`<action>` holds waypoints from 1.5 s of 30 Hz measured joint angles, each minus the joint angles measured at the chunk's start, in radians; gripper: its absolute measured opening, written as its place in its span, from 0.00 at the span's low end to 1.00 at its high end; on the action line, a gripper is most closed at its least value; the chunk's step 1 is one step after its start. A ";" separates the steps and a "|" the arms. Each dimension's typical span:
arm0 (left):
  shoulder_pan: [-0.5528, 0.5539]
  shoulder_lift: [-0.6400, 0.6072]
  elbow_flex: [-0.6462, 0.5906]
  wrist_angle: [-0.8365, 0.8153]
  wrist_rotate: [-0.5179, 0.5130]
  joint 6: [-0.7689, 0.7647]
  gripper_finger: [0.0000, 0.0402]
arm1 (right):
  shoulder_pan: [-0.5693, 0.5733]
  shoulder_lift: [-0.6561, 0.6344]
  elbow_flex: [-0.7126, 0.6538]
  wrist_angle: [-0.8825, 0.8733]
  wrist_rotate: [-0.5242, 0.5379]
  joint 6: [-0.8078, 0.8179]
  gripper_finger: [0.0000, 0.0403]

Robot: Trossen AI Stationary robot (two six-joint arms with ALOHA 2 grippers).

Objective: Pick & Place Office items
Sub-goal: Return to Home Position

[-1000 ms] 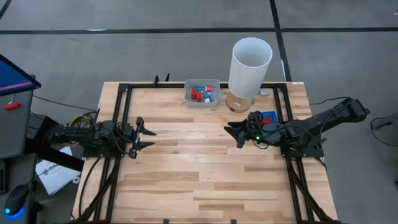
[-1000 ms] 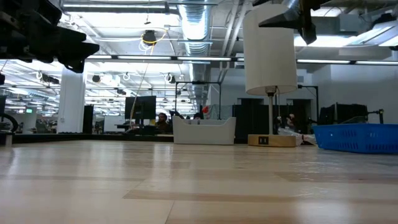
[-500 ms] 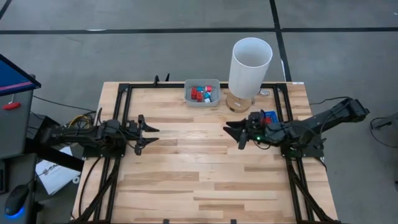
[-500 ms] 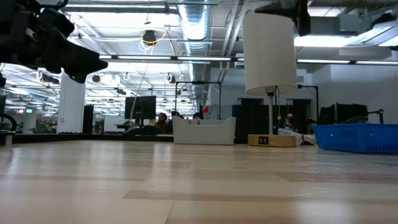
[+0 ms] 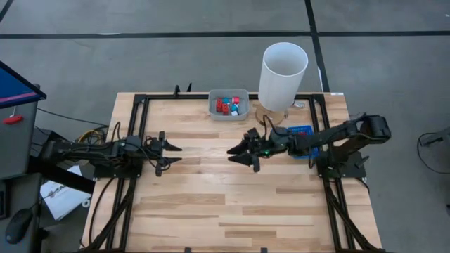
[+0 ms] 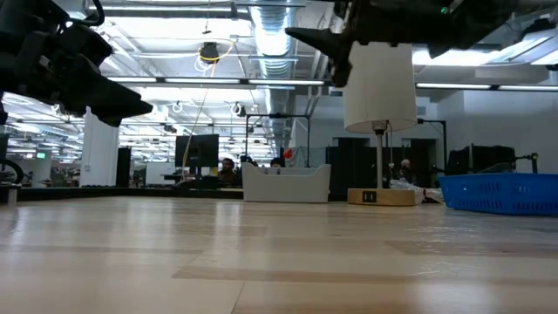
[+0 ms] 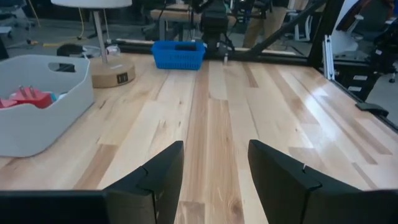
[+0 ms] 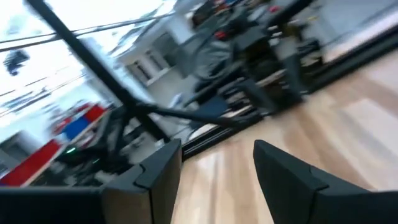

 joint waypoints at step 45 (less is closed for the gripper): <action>0.000 0.016 0.000 0.001 0.001 -0.001 0.44 | -0.109 -1.346 -0.708 -0.689 0.148 -0.561 0.48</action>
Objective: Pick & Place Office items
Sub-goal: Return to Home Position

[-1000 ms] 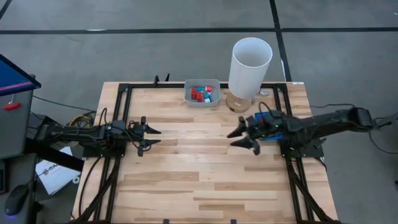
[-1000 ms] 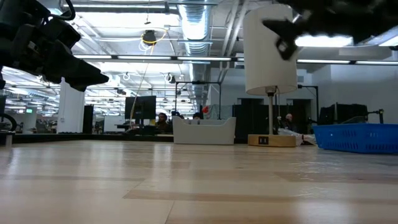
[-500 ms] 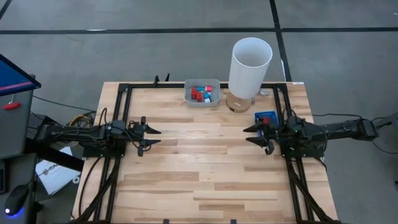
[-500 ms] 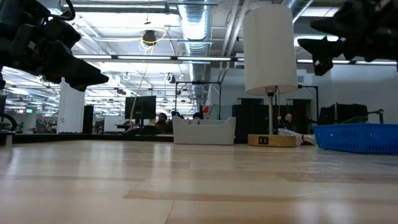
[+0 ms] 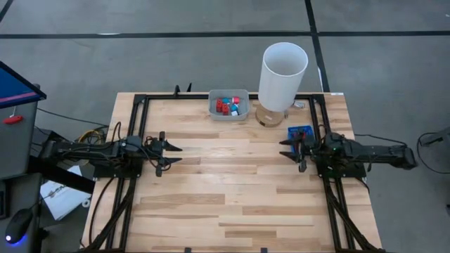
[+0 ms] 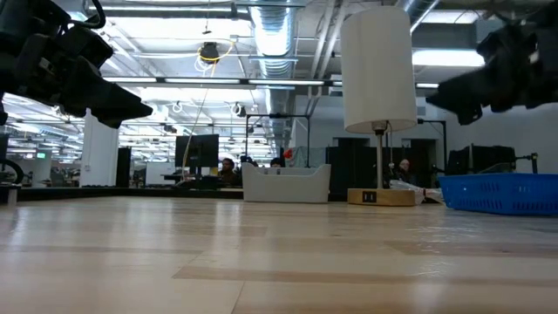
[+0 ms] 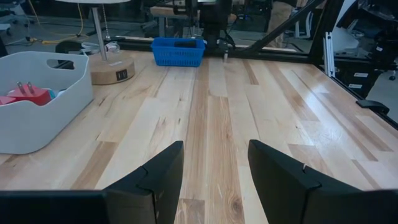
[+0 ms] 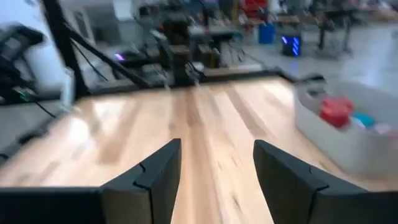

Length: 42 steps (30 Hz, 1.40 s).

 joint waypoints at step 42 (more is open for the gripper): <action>0.000 0.000 0.000 0.007 0.000 0.000 0.44 | -0.048 -0.050 -0.002 -0.045 -0.007 0.338 0.45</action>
